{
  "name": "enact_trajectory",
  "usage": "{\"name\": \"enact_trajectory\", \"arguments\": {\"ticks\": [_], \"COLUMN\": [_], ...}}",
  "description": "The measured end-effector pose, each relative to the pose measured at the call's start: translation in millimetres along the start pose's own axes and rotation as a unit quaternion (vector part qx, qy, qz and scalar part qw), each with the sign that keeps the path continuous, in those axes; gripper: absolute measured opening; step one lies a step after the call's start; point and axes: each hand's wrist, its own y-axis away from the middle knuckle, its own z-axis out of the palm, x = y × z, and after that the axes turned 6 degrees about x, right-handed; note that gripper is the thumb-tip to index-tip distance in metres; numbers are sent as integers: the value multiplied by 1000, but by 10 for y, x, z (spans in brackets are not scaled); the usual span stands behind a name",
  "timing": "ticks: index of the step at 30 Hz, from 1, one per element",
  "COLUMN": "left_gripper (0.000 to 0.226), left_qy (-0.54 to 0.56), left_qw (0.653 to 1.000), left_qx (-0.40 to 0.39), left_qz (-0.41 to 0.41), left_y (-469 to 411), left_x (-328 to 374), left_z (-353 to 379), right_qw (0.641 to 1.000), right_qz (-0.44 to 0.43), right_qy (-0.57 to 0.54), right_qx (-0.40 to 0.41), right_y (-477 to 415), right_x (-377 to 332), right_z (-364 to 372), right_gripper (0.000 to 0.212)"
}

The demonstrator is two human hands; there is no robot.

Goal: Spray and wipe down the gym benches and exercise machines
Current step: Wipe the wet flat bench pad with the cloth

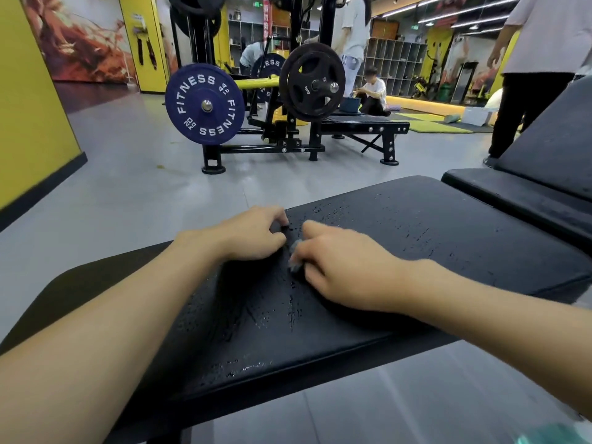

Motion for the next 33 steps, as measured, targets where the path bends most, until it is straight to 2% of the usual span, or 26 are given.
{"name": "enact_trajectory", "arguments": {"ticks": [2, 4, 6, 9, 10, 12, 15, 19, 20, 24, 26, 28, 29, 33], "left_gripper": [33, 34, 35, 36, 38, 40, 44, 49, 49, 47, 46, 46, 46, 45], "left_qy": [2, 4, 5, 2, 2, 0, 0, 8, 11, 12, 8, 5, 4, 12], "left_qw": [1000, 1000, 1000, 1000, 1000, 1000, 999, 999, 999, 1000, 1000, 1000, 1000, 1000], "left_qx": [-2, -8, -13, -10, -9, -8, -10, -7, -6, -5, 0, 9, 12, 8], "left_qz": [-9, -15, -17, -17, -18, -27, -37, -33, -31, -27, -22, -18, -16, -20], "left_y": [-6, -2, -5, -43, -52, -55, -42, -60, -65, -35, -32, -44, -45, -23], "left_x": [-6, -11, -27, -53, -56, -76, -107, -153, -165, -205, -217, -232, -237, -275], "left_z": [-3, -26, -37, -33, -30, -29, -28, -25, -26, -19, -15, -9, -10, -23], "right_qw": [1000, 996, 992, 1000, 1000, 999, 993, 1000, 1000, 987, 991, 999, 1000, 986], "right_qz": [8, 87, 116, 8, -5, 41, 115, 1, 8, 153, 113, 32, 23, 156], "right_qy": [-3, 20, 37, 12, -6, -1, 16, -28, -22, 47, 59, 21, 7, 44], "right_qx": [-12, 8, 35, 21, 9, 0, 27, -3, -9, 33, 36, 8, -3, 30], "right_y": [-29, -163, -226, -140, -105, -196, -340, -246, -258, -517, -534, -444, -430, -681], "right_x": [90, 354, 378, 76, 48, 276, 462, 95, 155, 600, 431, 201, 211, 701], "right_z": [-41, -79, -50, 75, 60, -13, -12, 92, 57, -3, 81, 161, 133, 35], "right_gripper": [30, 31, 30, 27, 27, 30, 29, 27, 29, 32, 30, 30, 31, 32]}}
